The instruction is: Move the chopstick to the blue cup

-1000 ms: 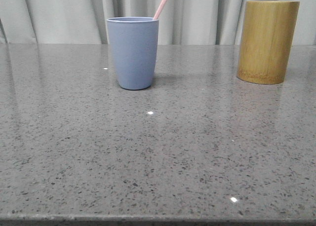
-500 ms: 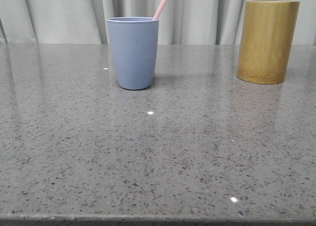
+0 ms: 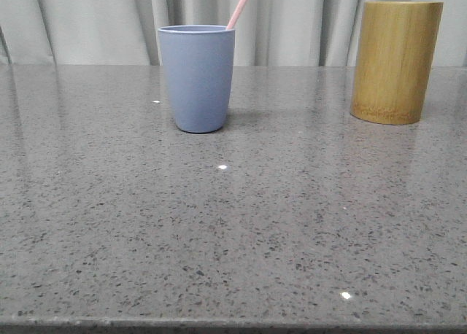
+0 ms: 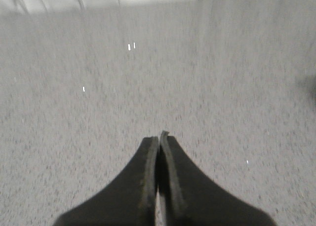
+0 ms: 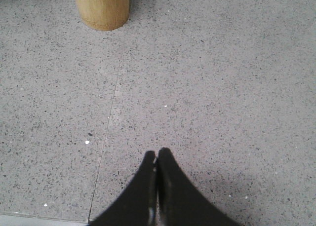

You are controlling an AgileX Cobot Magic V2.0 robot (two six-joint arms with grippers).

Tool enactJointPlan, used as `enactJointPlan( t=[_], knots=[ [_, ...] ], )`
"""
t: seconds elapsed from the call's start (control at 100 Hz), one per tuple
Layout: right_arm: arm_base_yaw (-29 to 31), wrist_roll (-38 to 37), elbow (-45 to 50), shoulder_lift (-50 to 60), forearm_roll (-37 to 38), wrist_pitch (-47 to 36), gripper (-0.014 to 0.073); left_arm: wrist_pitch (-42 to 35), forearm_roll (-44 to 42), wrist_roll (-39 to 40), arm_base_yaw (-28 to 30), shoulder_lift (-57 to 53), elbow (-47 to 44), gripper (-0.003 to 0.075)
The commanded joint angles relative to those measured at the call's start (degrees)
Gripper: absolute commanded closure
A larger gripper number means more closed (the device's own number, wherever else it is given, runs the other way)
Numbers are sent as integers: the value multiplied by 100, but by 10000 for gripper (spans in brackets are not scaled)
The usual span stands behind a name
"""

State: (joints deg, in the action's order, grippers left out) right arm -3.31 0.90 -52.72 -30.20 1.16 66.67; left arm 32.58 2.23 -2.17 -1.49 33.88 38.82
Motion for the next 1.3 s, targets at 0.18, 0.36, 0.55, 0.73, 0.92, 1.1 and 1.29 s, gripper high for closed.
enactJointPlan(
  t=[0.18, 0.36, 0.55, 0.73, 0.92, 1.1, 1.29],
  knots=[
    [46, 11, -116, -30, 54, -319, 662, -2047, 21, 25, 3, -1626, -2031, 739],
    [46, 11, -116, -30, 54, -319, 662, -2241, 34, 36, 3, -2751, -3037, 739],
    [46, 11, -116, -30, 54, -319, 662, -2241, 117, 36, 3, -3521, -3569, 739],
    [46, 11, -116, -36, 54, -311, 662, -2472, 117, 46, 3, -3604, -3806, 739],
    [46, 11, -116, -36, 54, -317, 662, -2861, 73, 46, 3, -3604, -3947, 739],
    [46, 11, -116, -36, 54, -317, 662, -2841, 87, 46, 3, -3604, -3947, 739],
    [46, 11, -116, -36, 54, -317, 662, -2801, 87, 46, 3, -3604, -3947, 739]
  ],
)
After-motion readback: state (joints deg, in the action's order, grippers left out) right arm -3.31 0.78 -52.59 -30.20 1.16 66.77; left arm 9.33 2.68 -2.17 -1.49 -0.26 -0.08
